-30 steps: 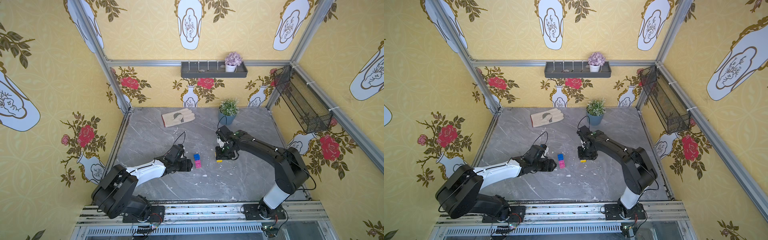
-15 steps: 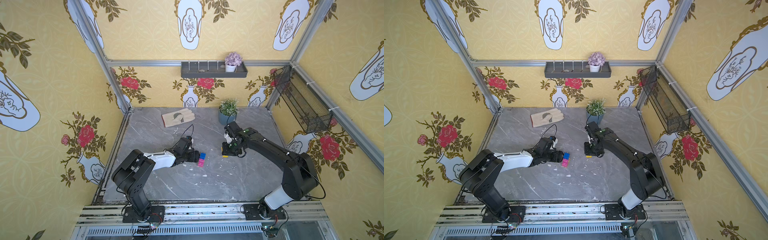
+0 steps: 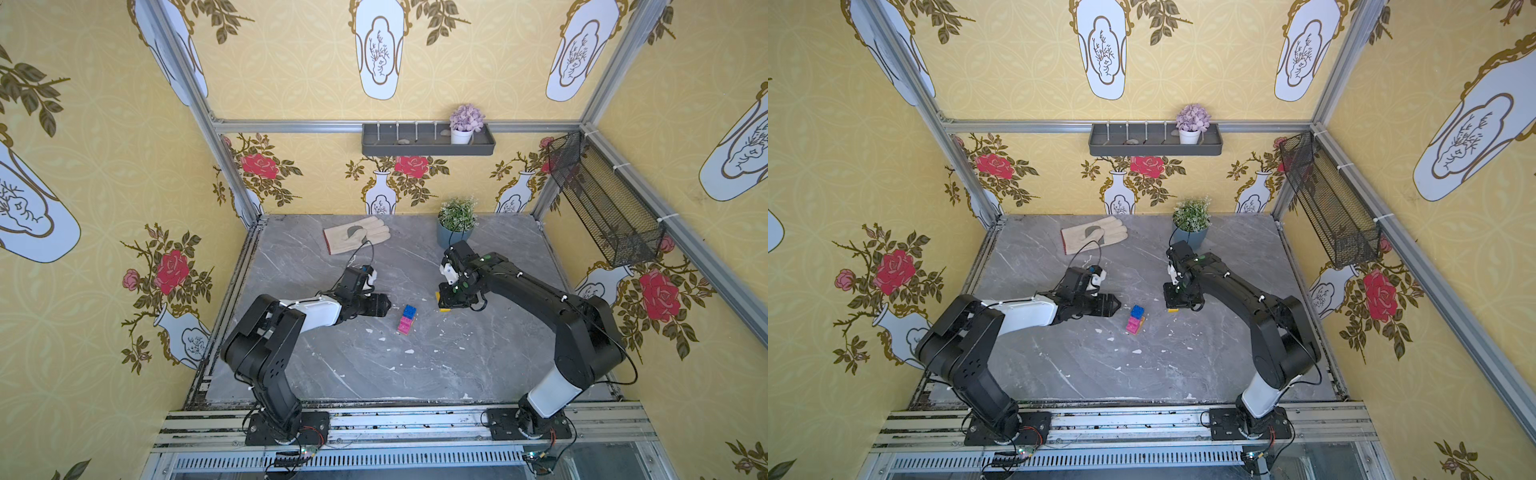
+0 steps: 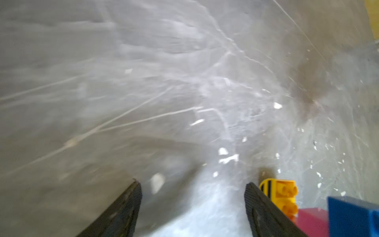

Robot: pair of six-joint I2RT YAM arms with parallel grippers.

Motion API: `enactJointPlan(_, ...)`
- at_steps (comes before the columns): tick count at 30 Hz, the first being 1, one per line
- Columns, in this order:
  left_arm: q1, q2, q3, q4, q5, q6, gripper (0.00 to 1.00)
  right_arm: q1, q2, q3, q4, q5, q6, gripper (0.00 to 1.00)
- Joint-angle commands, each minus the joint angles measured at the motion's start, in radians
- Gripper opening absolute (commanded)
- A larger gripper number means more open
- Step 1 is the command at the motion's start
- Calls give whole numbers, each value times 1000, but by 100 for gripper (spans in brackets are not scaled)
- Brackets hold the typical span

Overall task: Assemble the letter s with lego
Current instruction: Adjust the lego brick at the center of the board, then place the lego brick at the center of the board.

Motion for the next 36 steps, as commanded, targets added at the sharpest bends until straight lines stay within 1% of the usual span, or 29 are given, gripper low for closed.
enactJointPlan(1, 15, -75, -53, -155, 1, -38, 82, 11, 44, 95, 22, 4, -5, 27)
enactJointPlan(3, 14, -134, -77, -166, 6, -51, 82, 19, 74, 157, 45, -18, 12, 27)
enactJointPlan(5, 14, -198, -106, -170, 4, -74, 82, 21, 145, 239, 21, -29, 36, 27)
enactJointPlan(8, 13, -274, -134, -191, -6, -95, 82, 15, 269, 322, -59, 35, 53, 27)
enactJointPlan(12, 14, -355, -147, -234, -15, -112, 82, -22, 377, 334, -103, 107, 78, 27)
enactJointPlan(15, 14, -390, -145, -266, -25, -111, 82, -33, 393, 306, -98, 102, 86, 29)
enactJointPlan(18, 14, -415, -152, -276, -30, -115, 82, -34, 395, 284, -97, 100, 85, 35)
enactJointPlan(22, 14, -424, -156, -278, -31, -117, 82, -34, 401, 270, -102, 77, 71, 58)
enactJointPlan(24, 14, -426, -158, -275, -28, -118, 82, -35, 395, 263, -104, 83, 71, 68)
enactJointPlan(25, 14, -428, -158, -274, -28, -119, 83, -36, 391, 266, -109, 88, 71, 71)
enactJointPlan(27, 14, -430, -154, -276, -29, -121, 83, -30, 371, 288, -134, 118, 74, 72)
enactJointPlan(29, 14, -437, -152, -279, -32, -121, 82, -1, 336, 340, -150, 146, 67, 73)
enactJointPlan(31, 14, -441, -155, -279, -33, -121, 83, 29, 329, 411, -164, 131, 52, 74)
enactJointPlan(34, 14, -449, -157, -279, -33, -121, 82, 76, 386, 541, -210, 71, 22, 75)
enactJointPlan(36, 14, -455, -158, -283, -36, -121, 82, 104, 436, 596, -234, 51, 2, 75)
